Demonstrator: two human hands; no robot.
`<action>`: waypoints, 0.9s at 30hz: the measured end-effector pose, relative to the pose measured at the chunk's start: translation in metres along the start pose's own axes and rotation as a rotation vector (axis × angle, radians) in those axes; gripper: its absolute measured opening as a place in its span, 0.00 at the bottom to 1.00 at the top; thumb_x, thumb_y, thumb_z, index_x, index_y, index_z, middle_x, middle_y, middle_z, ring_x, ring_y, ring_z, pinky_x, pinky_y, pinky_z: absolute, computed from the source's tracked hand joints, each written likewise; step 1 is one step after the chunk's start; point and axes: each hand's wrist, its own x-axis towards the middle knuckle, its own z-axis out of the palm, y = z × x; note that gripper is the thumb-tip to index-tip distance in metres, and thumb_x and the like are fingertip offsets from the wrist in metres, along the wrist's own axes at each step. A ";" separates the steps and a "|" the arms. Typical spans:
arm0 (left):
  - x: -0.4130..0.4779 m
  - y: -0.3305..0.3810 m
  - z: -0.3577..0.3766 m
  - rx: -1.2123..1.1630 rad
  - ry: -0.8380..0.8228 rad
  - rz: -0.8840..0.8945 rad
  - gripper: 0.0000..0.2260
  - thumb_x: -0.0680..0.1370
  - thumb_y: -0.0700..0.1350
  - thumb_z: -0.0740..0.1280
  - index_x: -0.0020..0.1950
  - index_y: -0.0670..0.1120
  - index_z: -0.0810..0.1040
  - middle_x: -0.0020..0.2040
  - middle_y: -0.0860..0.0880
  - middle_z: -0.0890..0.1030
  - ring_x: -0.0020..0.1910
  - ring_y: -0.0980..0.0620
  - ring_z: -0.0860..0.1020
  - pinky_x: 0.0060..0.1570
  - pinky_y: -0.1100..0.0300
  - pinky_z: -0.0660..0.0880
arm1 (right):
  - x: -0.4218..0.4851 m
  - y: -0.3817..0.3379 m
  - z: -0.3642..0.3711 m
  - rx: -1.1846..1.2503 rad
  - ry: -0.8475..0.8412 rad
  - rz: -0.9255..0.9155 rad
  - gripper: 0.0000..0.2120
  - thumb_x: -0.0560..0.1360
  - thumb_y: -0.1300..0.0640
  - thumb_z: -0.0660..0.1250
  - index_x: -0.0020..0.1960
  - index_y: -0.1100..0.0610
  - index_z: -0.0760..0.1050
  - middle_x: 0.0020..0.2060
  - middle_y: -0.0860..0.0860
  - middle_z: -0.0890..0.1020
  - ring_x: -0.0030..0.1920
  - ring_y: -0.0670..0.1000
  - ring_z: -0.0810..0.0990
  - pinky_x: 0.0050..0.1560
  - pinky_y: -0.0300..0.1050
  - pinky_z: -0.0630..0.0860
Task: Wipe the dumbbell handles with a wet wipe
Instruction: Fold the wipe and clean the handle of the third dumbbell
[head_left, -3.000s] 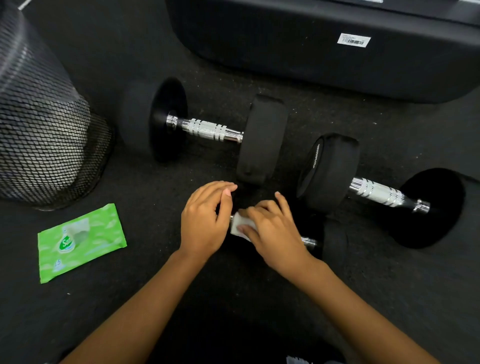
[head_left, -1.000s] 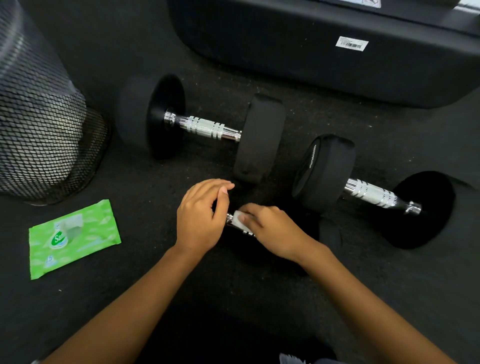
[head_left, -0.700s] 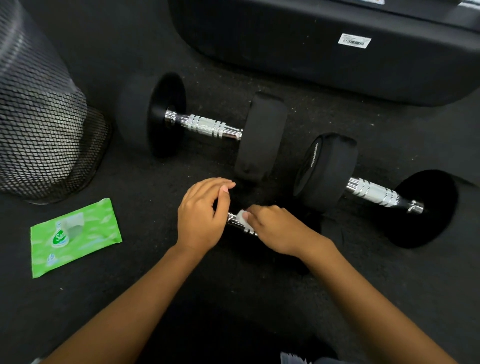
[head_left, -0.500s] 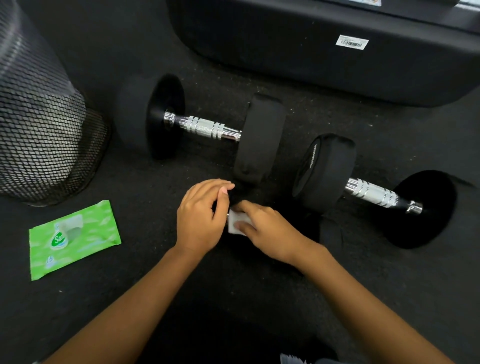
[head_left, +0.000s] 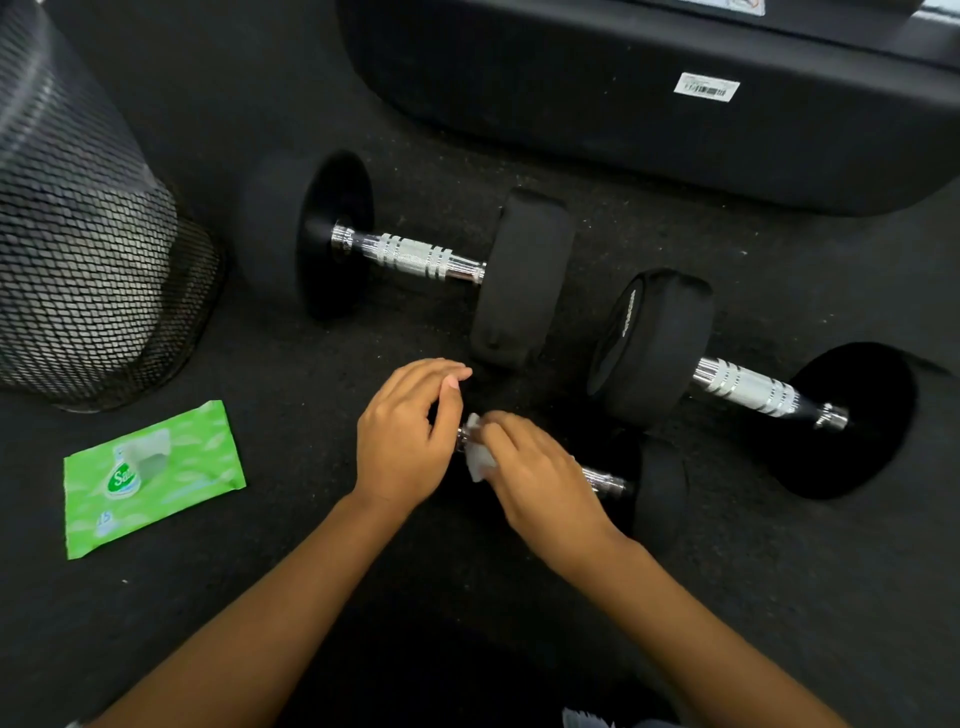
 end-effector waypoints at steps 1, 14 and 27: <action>0.000 0.000 0.000 0.000 0.003 -0.003 0.16 0.79 0.47 0.55 0.54 0.45 0.81 0.52 0.52 0.82 0.56 0.57 0.76 0.57 0.64 0.70 | -0.005 0.002 -0.002 -0.029 0.012 -0.003 0.23 0.63 0.67 0.75 0.56 0.60 0.74 0.53 0.56 0.79 0.51 0.54 0.80 0.54 0.47 0.78; 0.000 0.002 -0.001 0.006 0.000 -0.016 0.16 0.79 0.47 0.55 0.53 0.46 0.81 0.52 0.53 0.81 0.56 0.59 0.75 0.55 0.68 0.68 | -0.005 0.012 -0.012 -0.061 -0.006 0.164 0.18 0.75 0.52 0.60 0.61 0.58 0.76 0.50 0.53 0.80 0.51 0.55 0.76 0.51 0.52 0.77; -0.001 0.001 -0.001 -0.008 0.002 -0.006 0.16 0.79 0.47 0.55 0.53 0.45 0.81 0.51 0.53 0.81 0.56 0.57 0.75 0.56 0.66 0.69 | 0.023 0.017 -0.027 0.386 -0.318 0.322 0.15 0.79 0.55 0.61 0.65 0.52 0.72 0.59 0.50 0.78 0.60 0.49 0.75 0.60 0.45 0.71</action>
